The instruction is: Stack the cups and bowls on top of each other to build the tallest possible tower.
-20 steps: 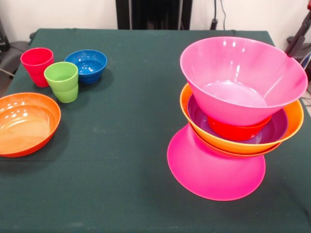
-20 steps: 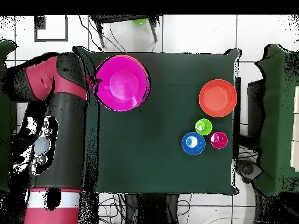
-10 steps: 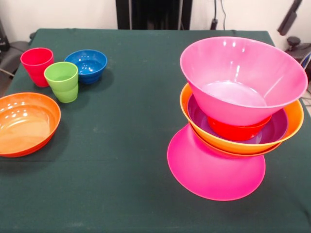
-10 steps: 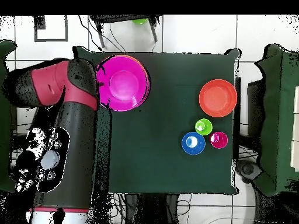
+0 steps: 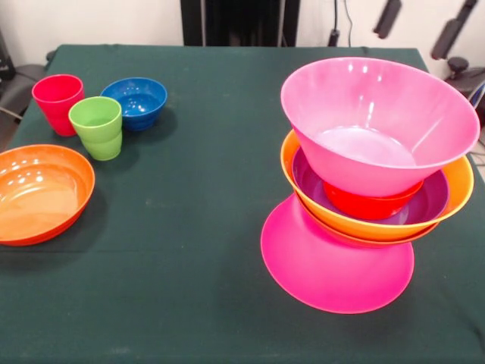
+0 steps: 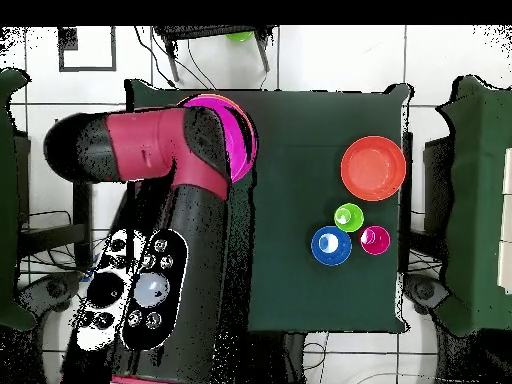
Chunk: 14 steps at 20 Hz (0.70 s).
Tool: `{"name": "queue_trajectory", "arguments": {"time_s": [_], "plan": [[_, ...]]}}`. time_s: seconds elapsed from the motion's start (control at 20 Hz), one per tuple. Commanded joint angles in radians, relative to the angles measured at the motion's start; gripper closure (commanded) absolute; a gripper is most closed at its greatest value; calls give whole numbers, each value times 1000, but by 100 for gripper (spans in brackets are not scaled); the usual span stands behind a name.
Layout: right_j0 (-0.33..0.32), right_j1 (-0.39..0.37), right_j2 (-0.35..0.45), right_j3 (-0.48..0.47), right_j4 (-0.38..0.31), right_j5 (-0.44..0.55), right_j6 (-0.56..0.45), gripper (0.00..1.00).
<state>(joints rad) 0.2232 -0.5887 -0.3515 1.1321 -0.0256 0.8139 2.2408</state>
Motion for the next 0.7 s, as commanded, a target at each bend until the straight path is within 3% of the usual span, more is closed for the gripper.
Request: {"name": "queue_trajectory", "arguments": {"time_s": [0.05, 0.7], "plan": [[-42, -16, 140, 165, -29, -44, -90, 0], [-190, -75, 243, 285, -68, -146, -186, 0]]}}
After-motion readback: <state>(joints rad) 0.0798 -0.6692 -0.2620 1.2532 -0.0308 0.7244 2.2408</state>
